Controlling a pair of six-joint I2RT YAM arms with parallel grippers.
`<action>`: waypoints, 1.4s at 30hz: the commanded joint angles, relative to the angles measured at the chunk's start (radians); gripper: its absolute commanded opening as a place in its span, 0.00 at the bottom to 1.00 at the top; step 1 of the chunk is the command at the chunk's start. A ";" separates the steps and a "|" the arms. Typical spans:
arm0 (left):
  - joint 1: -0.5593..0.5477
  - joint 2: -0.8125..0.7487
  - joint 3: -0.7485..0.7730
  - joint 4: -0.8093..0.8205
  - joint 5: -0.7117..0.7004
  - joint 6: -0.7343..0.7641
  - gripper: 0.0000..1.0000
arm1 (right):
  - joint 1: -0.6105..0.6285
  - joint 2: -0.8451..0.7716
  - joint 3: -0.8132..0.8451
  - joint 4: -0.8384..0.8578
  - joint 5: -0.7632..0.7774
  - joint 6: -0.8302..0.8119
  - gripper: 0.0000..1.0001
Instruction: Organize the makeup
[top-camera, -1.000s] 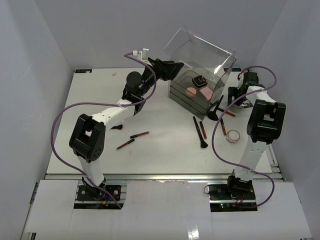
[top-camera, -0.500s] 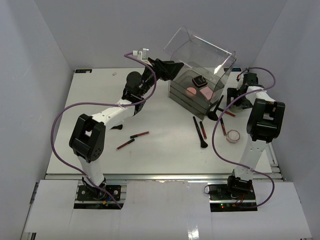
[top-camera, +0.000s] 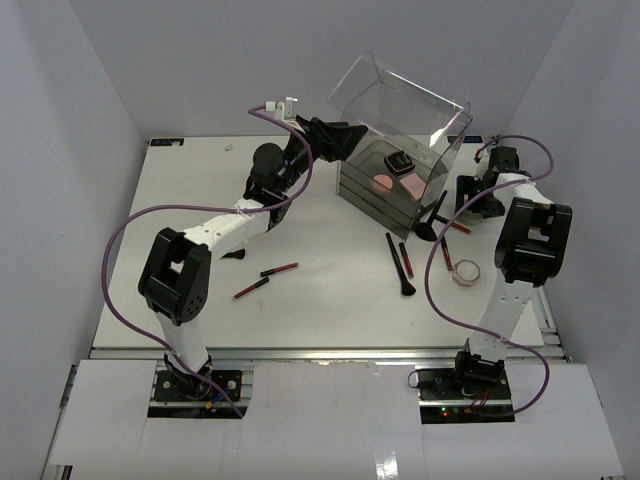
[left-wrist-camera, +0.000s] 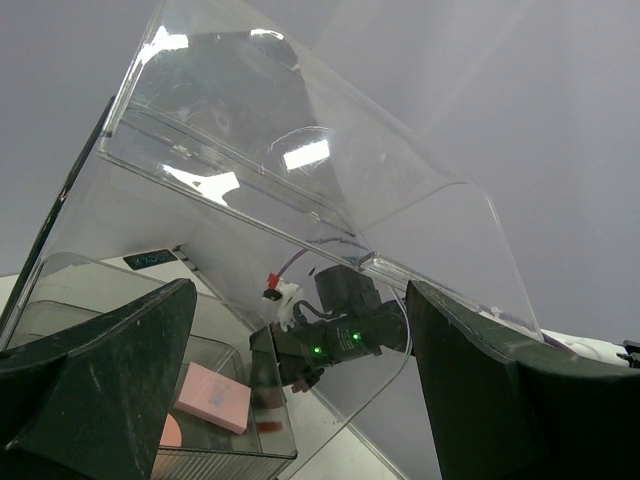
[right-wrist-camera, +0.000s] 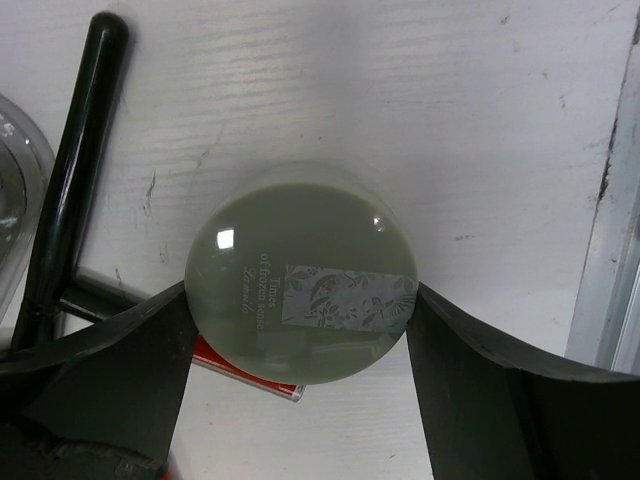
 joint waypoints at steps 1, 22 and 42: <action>0.006 -0.054 -0.007 0.022 -0.002 -0.004 0.96 | -0.008 -0.125 -0.071 0.073 -0.049 -0.025 0.15; 0.006 -0.057 0.011 0.011 -0.002 -0.003 0.96 | 0.132 -0.930 -0.619 -0.236 -0.802 -0.882 0.08; 0.006 -0.057 0.036 -0.020 -0.010 0.004 0.96 | 0.892 -0.773 -0.535 0.376 0.352 -0.801 0.08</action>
